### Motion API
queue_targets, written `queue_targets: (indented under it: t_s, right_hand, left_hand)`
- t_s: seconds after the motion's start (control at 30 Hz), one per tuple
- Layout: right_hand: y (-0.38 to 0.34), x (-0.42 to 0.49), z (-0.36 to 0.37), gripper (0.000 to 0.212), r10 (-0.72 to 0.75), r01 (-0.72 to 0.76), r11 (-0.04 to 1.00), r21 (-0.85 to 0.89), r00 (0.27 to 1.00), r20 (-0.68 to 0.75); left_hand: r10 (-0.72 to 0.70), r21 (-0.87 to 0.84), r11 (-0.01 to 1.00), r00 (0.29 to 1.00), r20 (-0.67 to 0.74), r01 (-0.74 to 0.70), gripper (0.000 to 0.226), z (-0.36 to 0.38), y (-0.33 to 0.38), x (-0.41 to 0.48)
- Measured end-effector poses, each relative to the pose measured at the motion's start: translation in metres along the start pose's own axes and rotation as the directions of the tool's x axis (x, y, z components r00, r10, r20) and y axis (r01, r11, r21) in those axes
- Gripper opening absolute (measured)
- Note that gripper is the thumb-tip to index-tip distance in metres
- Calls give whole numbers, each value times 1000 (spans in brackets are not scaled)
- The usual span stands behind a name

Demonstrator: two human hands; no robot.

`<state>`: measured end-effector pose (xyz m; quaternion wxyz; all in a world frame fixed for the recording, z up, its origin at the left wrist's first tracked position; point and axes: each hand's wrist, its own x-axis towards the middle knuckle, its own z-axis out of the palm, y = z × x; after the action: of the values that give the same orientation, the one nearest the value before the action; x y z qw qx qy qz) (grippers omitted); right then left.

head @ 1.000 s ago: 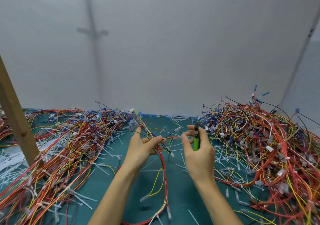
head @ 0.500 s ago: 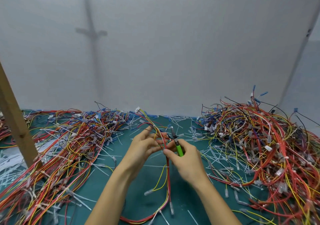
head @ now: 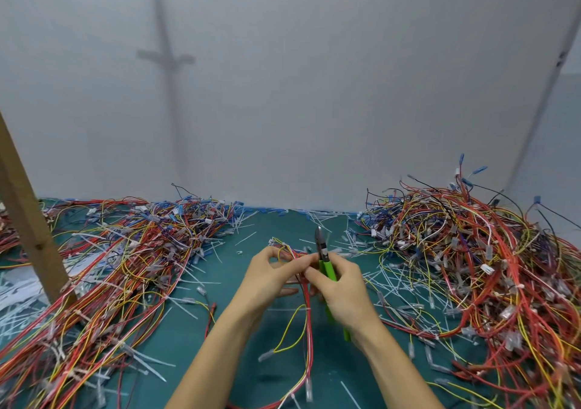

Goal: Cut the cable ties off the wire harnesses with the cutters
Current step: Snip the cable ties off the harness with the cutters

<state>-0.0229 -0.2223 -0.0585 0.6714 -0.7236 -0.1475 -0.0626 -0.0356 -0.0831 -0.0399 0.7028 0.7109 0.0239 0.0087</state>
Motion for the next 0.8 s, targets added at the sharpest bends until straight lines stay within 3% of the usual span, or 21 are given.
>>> queue_targets:
  t_s: [0.1,0.2,0.27,0.37,0.43,0.53,0.67,0.8]
  right_hand:
    - [2,2,1,21,35,-39,999,-27,992,-118]
    - [7,7,-9,16,33,-94,986,-138,918,-394]
    - [8,9,-21,13,45,-143,975,-173,880,-472]
    - [10,13,-27,9,194,-239,968,-82,910,-367]
    - [12,11,-23,7,241,-286,948,-137,930,-278]
    - [10,8,-15,7,230,-270,948,-171,948,-221]
    - [4,7,-12,9,227,-259,953,-157,954,-196]
    - [-1,5,-12,9,204,-213,977,-30,961,-186]
  left_hand:
    - [16,-93,995,997,-76,-23,27,0,-2,3]
    - [17,-209,977,991,-131,-44,21,-4,-1,6]
    - [17,-237,970,988,-151,-53,15,-6,-1,8]
    - [-1,-298,953,983,-186,-56,8,-7,-3,11]
    - [-6,-330,942,983,-184,-56,5,-8,-4,13]
    - [2,-355,933,985,-173,-64,9,-9,-4,14]
    - [44,-332,938,984,-174,-101,30,-11,-4,12]
    - [67,-274,955,980,-187,-117,36,-11,-7,11]
